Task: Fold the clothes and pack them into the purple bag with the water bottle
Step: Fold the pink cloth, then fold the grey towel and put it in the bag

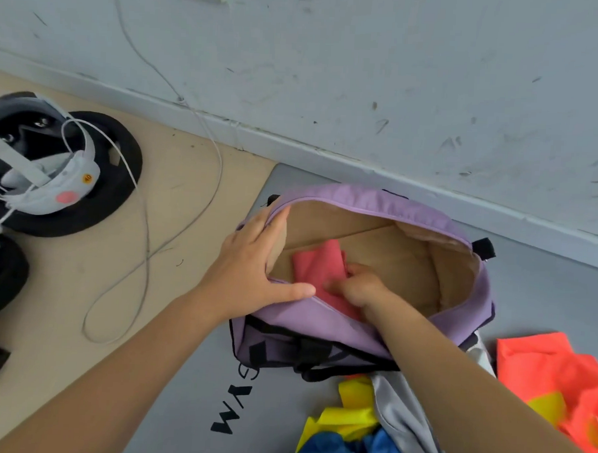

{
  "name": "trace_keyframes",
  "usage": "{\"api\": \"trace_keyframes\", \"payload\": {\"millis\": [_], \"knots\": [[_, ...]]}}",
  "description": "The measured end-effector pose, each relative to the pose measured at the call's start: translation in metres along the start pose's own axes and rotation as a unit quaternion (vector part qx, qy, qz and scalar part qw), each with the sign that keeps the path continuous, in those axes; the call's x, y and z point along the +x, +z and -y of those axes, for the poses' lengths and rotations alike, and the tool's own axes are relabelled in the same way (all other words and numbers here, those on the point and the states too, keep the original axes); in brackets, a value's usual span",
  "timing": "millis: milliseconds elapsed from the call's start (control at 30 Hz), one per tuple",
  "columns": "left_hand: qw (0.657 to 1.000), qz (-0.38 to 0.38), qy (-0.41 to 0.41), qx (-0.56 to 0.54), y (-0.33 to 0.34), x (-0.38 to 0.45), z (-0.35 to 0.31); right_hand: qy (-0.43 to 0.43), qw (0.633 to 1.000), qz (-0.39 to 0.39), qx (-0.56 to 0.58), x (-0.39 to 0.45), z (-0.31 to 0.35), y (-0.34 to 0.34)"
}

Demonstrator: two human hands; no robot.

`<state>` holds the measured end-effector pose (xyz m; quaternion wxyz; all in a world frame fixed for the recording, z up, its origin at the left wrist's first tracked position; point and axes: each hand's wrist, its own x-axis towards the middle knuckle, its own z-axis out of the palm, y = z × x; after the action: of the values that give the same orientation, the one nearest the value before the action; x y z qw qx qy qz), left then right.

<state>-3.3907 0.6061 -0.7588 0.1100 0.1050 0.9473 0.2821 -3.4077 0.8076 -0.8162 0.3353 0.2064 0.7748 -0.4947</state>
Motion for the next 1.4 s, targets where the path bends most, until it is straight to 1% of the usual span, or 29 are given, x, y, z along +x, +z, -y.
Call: {"api": "trace_keyframes", "payload": {"millis": [33,100,167,200,233,300,333,367,433,467,533,567,633,667,700,767,800,833,867,900,933,967,1000,1100,1200,1233,1300,1333,1400], "knots": [[1.000,0.003,0.009,0.006,0.002,-0.002,0.002,-0.005,0.999,0.015,0.048,0.005,-0.005,0.003],[0.999,0.009,0.029,0.019,0.006,-0.006,0.004,-0.029,0.989,0.082,0.118,0.013,-0.007,0.010],[0.999,0.012,0.032,0.026,0.008,-0.008,0.005,-0.039,0.978,0.155,0.134,0.017,-0.005,0.021],[0.999,0.013,0.032,0.027,0.008,-0.009,0.005,-0.039,0.977,0.169,0.120,0.019,-0.003,0.026],[0.999,0.013,0.033,0.027,0.008,-0.010,0.006,-0.038,0.981,0.162,0.101,0.022,-0.003,0.030],[0.999,0.009,0.036,0.024,0.007,-0.011,0.006,-0.038,0.992,0.107,0.060,0.026,-0.001,0.037],[0.999,0.008,0.037,0.026,0.007,-0.012,0.007,-0.043,0.993,0.093,0.058,0.027,0.000,0.038],[0.999,0.007,0.038,0.029,0.008,-0.012,0.007,-0.052,0.992,0.098,0.068,0.028,0.000,0.039],[0.999,0.006,0.030,0.034,0.009,-0.014,0.007,-0.058,0.984,0.143,0.084,0.023,0.004,0.040],[0.999,0.007,0.027,0.035,0.008,-0.014,0.006,-0.058,0.982,0.162,0.073,0.018,0.007,0.039],[0.999,0.014,0.021,0.033,0.006,-0.015,0.002,-0.079,0.982,0.169,0.001,0.007,0.013,0.027],[0.999,0.020,0.015,0.035,0.004,-0.015,-0.001,-0.102,0.982,0.148,-0.051,-0.001,0.017,0.016],[0.997,0.021,-0.003,0.069,0.000,-0.017,-0.008,-0.155,0.974,0.080,-0.142,-0.020,0.019,-0.016],[0.994,-0.004,-0.006,0.106,-0.001,-0.019,-0.013,-0.185,0.965,0.044,-0.180,-0.033,0.017,-0.036],[0.988,-0.051,0.004,0.148,-0.002,-0.021,-0.020,-0.214,0.951,0.004,-0.223,-0.048,0.013,-0.058],[0.971,-0.134,0.067,0.186,0.000,-0.024,-0.039,-0.250,0.912,-0.079,-0.317,-0.078,0.008,-0.099],[0.968,-0.133,0.109,0.185,0.001,-0.024,-0.046,-0.248,0.893,-0.109,-0.359,-0.088,0.006,-0.116],[0.971,-0.087,0.133,0.176,0.003,-0.024,-0.052,-0.233,0.879,-0.128,-0.396,-0.094,0.005,-0.128],[0.976,-0.023,0.128,0.176,0.004,-0.023,-0.056,-0.211,0.866,-0.136,-0.432,-0.096,0.004,-0.137],[0.976,0.045,0.098,0.189,0.003,-0.022,-0.056,-0.191,0.851,-0.136,-0.469,-0.096,0.004,-0.142],[0.971,0.086,0.064,0.215,0.001,-0.021,-0.051,-0.178,0.838,-0.135,-0.499,-0.095,0.005,-0.144],[0.963,0.096,0.039,0.248,-0.003,-0.020,-0.045,-0.177,0.829,-0.137,-0.513,-0.094,0.006,-0.145],[0.958,0.077,0.026,0.275,-0.007,-0.019,-0.038,-0.183,0.826,-0.148,-0.512,-0.094,0.008,-0.145],[0.949,-0.038,0.028,0.311,-0.025,-0.010,-0.031,-0.207,0.830,-0.209,-0.474,-0.099,0.017,-0.150],[0.933,-0.128,0.069,0.330,-0.042,0.004,-0.043,-0.242,0.802,-0.278,-0.469,-0.106,0.026,-0.157],[0.930,-0.141,0.071,0.332,-0.045,0.008,-0.049,-0.254,0.791,-0.298,-0.470,-0.108,0.028,-0.159],[0.932,-0.140,0.064,0.329,-0.045,0.014,-0.056,-0.262,0.774,-0.325,-0.476,-0.111,0.030,-0.163],[0.932,-0.140,0.060,0.328,-0.042,0.016,-0.058,-0.258,0.774,-0.325,-0.478,-0.110,0.029,-0.165],[0.936,-0.121,0.045,0.328,-0.033,0.018,-0.060,-0.242,0.792,-0.299,-0.475,-0.108,0.023,-0.168]]}}
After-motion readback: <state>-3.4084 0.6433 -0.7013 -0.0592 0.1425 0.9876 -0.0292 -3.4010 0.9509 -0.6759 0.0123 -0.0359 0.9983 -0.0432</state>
